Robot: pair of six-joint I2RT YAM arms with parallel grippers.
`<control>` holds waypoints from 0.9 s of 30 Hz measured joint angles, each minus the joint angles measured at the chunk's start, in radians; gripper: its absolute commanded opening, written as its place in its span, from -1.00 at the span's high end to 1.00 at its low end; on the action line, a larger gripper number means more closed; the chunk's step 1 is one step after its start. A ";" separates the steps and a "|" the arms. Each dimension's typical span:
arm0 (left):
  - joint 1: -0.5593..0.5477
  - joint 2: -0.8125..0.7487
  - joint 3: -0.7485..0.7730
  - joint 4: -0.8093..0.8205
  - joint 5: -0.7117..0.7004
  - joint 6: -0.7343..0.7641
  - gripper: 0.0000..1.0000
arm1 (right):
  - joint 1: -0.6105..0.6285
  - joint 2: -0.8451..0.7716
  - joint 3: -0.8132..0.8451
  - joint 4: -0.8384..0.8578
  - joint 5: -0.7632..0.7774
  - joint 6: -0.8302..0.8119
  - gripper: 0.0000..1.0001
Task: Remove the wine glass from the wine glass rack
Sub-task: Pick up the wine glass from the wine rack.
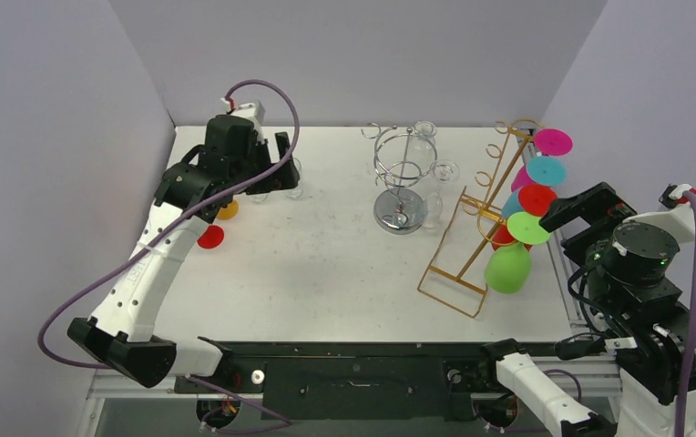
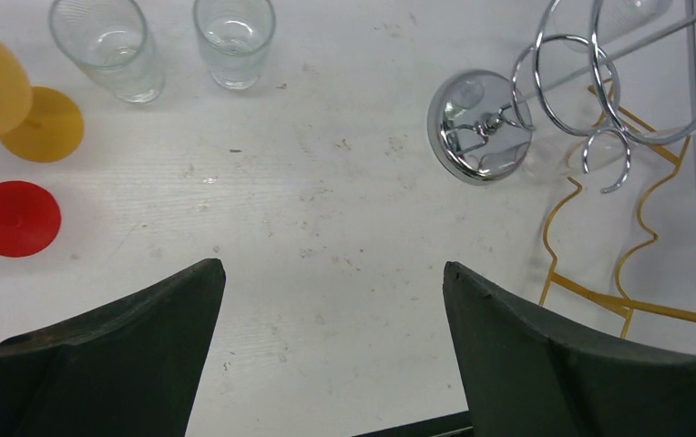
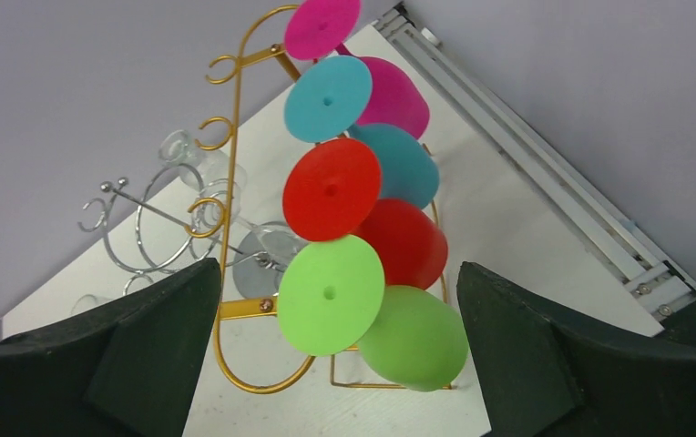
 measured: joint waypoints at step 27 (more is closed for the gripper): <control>-0.163 -0.010 -0.074 0.101 0.050 -0.035 -0.79 | -0.528 0.124 -0.108 0.057 -0.498 -0.069 -0.82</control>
